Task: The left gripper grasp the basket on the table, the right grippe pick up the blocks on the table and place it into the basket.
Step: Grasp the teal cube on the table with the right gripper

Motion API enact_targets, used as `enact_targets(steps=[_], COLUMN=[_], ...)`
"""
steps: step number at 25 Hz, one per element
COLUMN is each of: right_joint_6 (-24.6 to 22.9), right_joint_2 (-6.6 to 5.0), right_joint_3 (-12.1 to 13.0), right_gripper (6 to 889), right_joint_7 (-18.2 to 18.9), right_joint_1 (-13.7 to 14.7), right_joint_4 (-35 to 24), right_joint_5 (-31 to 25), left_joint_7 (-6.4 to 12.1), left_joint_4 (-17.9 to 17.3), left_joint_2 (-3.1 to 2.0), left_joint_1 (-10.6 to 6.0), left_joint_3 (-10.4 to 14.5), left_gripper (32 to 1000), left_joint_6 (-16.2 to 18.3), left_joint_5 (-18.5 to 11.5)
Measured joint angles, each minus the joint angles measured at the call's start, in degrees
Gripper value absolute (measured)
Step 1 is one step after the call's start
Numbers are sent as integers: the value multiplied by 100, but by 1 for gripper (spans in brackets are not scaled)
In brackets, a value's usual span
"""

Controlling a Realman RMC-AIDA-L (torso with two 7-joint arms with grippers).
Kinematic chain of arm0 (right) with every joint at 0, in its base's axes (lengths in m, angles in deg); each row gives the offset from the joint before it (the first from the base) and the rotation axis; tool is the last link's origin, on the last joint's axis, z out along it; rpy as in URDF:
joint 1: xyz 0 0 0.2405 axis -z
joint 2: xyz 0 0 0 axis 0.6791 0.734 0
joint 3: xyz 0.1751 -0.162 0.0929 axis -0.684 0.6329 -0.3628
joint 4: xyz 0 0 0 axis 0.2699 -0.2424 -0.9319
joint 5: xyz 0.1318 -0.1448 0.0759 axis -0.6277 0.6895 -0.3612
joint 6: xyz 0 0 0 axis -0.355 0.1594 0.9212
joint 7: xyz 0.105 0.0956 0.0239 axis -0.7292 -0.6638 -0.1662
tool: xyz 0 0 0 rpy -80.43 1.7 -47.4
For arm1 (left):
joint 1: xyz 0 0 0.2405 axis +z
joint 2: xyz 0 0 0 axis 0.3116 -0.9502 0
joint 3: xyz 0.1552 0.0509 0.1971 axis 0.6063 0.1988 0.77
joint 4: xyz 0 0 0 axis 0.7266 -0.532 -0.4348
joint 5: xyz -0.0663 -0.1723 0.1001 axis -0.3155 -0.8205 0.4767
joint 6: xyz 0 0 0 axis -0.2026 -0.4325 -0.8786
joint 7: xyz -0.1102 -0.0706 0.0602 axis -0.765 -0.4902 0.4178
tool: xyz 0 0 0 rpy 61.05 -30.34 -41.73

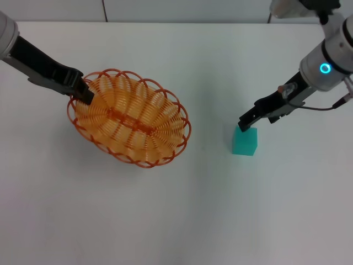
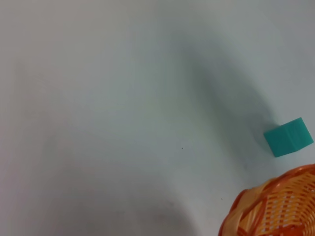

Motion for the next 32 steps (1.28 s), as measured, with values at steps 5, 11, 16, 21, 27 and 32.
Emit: enact_targets(steps=[5, 11, 16, 21, 27, 32], right_joint_6=[154, 253, 374, 446, 596, 737], right_joint_2=[2, 2, -11, -19, -18, -16], right_joint_3=[3, 4, 6, -2, -45, -42], right_gripper=[846, 846, 847, 846, 846, 847], right_joint_7=[-28, -127, -179, -175, -173, -175], right_joint_1=[-53, -67, -47, -43, -37, -50], right_joint_4=[273, 405, 534, 615, 708, 836], right_joint_5=[0, 0, 2, 3, 1, 0], left_joint_7=[20, 49, 60, 62, 82, 82], left_joint_4=[16, 29, 31, 31, 31, 31], left_joint_2=[0, 9, 19, 27, 37, 37], left_joint_1=[-17, -17, -16, -3, -9, -19], left_joint_3=[0, 5, 28, 40, 53, 62], left_gripper=[92, 92, 92, 92, 92, 92], left_joint_6=[-11, -19, -22, -29, -41, -73], left_joint_5=[0, 0, 0, 0, 0, 0])
